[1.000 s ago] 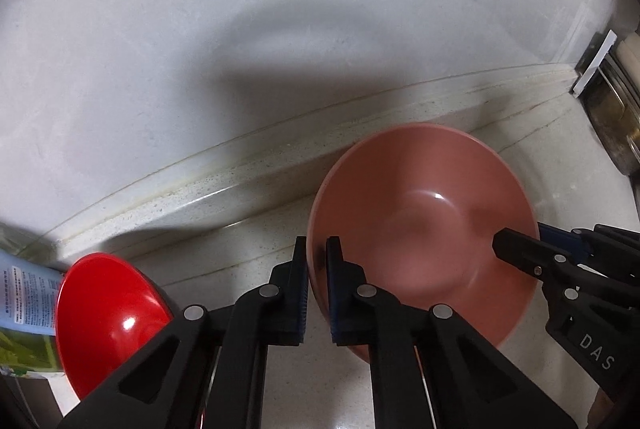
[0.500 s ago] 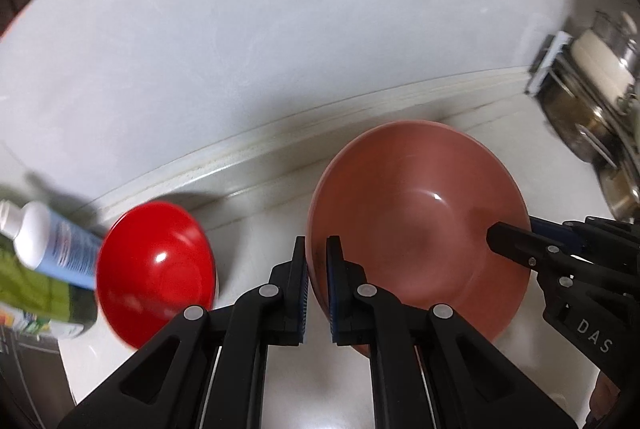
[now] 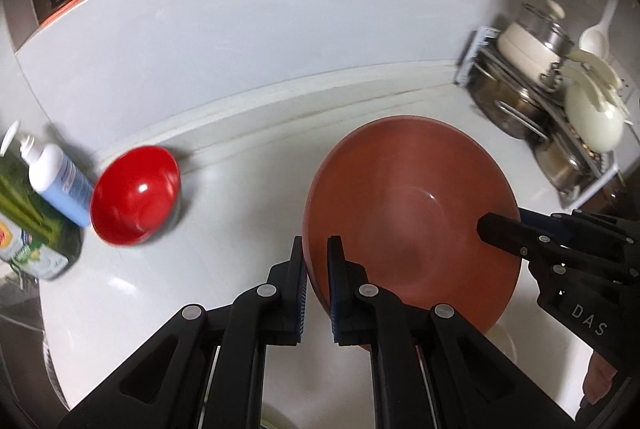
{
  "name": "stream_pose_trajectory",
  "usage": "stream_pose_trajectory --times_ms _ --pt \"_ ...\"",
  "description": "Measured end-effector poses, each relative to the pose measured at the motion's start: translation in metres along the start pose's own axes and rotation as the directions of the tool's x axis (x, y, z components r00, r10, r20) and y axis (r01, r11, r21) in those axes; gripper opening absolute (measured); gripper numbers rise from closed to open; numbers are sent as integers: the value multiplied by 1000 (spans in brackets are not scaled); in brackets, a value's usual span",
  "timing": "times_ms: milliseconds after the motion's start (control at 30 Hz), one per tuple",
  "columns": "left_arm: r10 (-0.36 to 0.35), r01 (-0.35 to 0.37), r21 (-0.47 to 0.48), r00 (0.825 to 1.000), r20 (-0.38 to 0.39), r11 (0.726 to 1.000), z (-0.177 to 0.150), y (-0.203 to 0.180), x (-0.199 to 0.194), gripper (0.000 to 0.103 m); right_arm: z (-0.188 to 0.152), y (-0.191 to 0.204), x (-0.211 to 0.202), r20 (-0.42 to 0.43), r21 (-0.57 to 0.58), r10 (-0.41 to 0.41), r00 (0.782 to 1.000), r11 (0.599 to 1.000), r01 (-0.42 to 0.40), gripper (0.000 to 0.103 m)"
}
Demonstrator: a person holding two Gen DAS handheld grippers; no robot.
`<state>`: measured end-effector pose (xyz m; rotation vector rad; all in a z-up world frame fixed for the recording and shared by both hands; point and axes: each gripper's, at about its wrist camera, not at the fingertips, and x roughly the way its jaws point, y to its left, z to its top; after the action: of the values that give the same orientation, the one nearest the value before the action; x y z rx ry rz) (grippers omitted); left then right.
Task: Organize plates and bowls
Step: 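Carry the pink bowl over the white bowl and lower it in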
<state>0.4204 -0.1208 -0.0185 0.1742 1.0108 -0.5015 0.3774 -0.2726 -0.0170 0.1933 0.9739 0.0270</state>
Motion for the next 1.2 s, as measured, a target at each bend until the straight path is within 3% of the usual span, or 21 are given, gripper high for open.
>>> stream_pose_trajectory --times_ms 533,1200 --pt "-74 76 53 997 -28 996 -65 -43 -36 12 -80 -19 -66 9 56 -31 999 998 31 15" --pt "-63 73 65 988 -142 995 -111 -72 -9 12 -148 -46 -49 -148 121 -13 989 992 31 15"
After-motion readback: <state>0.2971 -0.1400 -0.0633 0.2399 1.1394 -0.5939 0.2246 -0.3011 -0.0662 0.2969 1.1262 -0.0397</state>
